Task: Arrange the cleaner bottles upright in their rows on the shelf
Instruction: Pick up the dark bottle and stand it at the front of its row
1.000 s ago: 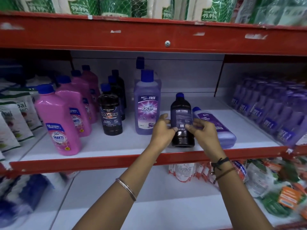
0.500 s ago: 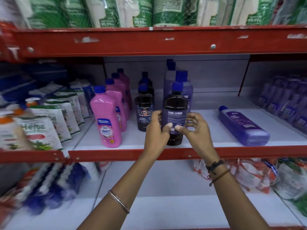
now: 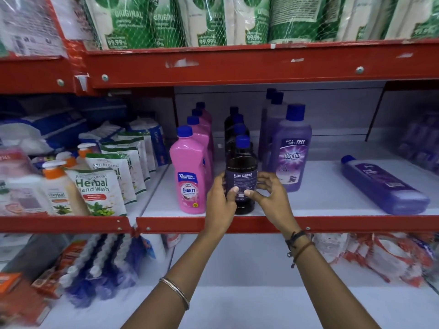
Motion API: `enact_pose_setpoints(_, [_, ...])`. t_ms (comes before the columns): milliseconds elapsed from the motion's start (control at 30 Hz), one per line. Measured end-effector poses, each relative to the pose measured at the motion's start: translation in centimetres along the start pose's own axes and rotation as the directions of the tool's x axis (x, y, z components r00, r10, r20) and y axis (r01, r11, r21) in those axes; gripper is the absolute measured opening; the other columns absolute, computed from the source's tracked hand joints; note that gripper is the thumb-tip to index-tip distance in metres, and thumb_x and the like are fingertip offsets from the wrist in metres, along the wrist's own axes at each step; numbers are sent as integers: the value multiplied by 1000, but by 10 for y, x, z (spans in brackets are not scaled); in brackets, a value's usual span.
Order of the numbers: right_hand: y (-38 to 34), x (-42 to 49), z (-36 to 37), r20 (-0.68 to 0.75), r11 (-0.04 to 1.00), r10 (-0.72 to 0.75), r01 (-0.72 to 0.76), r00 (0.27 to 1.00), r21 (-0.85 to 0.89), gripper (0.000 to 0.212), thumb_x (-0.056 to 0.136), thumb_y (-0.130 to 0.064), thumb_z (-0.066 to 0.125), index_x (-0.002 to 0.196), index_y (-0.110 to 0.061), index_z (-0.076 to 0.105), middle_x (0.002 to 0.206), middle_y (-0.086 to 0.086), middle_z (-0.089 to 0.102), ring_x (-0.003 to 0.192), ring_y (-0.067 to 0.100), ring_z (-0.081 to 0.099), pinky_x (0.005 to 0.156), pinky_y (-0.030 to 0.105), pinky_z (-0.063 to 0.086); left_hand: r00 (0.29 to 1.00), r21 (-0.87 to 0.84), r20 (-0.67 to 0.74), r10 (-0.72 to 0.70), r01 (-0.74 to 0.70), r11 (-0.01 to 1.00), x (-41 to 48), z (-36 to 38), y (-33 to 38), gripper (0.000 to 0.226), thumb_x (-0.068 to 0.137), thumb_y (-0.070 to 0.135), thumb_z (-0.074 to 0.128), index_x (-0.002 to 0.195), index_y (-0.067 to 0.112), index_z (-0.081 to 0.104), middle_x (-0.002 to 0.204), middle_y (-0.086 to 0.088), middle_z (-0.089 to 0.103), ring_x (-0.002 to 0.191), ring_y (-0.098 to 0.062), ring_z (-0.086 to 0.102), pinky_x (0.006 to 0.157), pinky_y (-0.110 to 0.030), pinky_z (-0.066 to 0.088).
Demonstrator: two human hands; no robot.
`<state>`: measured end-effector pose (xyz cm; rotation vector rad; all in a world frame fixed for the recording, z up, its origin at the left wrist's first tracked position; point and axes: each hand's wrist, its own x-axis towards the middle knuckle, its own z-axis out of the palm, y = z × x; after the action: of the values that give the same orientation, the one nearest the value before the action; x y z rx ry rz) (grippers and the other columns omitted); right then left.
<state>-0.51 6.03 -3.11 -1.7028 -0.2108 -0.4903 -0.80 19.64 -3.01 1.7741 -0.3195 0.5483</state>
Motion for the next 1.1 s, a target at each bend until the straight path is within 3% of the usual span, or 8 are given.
enact_pose_setpoints(67, [3, 1, -2, -6, 999, 16, -16, 1000, 27, 41, 74, -8, 76, 106, -16, 51, 103, -5, 63, 99, 14, 63, 85, 20, 49, 999, 35, -18, 45, -44, 998, 0, -1, -3, 34, 94, 3, 43, 127, 8, 50, 117, 3, 60, 107, -14, 58, 89, -10, 45])
enact_pose_setpoints(233, [9, 4, -5, -61, 998, -9, 5, 998, -57, 24, 81, -5, 66, 98, -19, 57, 102, 1, 64, 98, 18, 62, 83, 19, 52, 995, -1, -40, 88, -88, 996, -3, -1, -11, 31, 89, 3, 45, 113, 17, 57, 113, -4, 65, 103, -18, 62, 88, -44, 54])
enact_pose_setpoints(333, [8, 2, -7, 11, 1000, 17, -17, 1000, 24, 12, 90, -8, 56, 96, -17, 60, 98, 2, 67, 96, 22, 65, 88, 37, 55, 998, -45, -27, 50, -52, 998, -3, 2, -9, 31, 83, 6, 58, 112, 17, 57, 110, -2, 61, 94, 1, 58, 84, -34, 53])
enact_pose_setpoints(467, [-1, -1, -11, 119, 988, 62, -78, 991, 134, 17, 96, -15, 47, 104, -17, 63, 105, 5, 69, 102, 20, 65, 93, 32, 52, 998, -110, 69, -8, 15, 994, 1, 5, -8, 60, 77, 15, 70, 126, 32, 40, 122, 18, 50, 113, 7, 48, 99, -19, 41])
enact_pose_setpoints(600, [-3, -1, -12, 164, 998, 33, -42, 986, 47, 23, 91, -12, 56, 106, -28, 64, 103, -7, 70, 92, -1, 66, 84, 23, 51, 995, -119, 95, -28, 39, 992, 4, 4, -6, 65, 81, 11, 68, 135, 27, 36, 124, 4, 58, 110, -3, 58, 96, -21, 46])
enact_pose_setpoints(767, [2, 0, -8, 56, 995, 54, -59, 997, 83, 27, 90, -10, 57, 115, -19, 61, 114, 14, 68, 108, 24, 65, 95, 44, 52, 1000, -56, -5, -4, 4, 998, -1, 2, -4, 59, 84, 1, 59, 123, 39, 36, 115, 10, 57, 98, 18, 53, 89, -10, 45])
enact_pose_setpoints(933, [0, 0, -3, -22, 997, 70, -69, 997, 34, 27, 90, -10, 57, 116, -9, 64, 106, 12, 72, 99, 22, 69, 92, 47, 54, 998, 3, -52, 25, -25, 1000, -7, 3, -3, 56, 83, 7, 63, 126, 35, 39, 115, 7, 58, 107, -13, 58, 94, -41, 51])
enact_pose_setpoints(1100, [-3, -5, -3, -55, 996, 79, -78, 995, 34, 24, 89, -12, 59, 112, -9, 67, 102, 10, 73, 96, 20, 69, 91, 45, 55, 997, 72, -74, 23, -18, 997, -10, 6, -5, 56, 85, 14, 62, 128, 37, 35, 125, 0, 58, 115, -21, 55, 95, -48, 50])
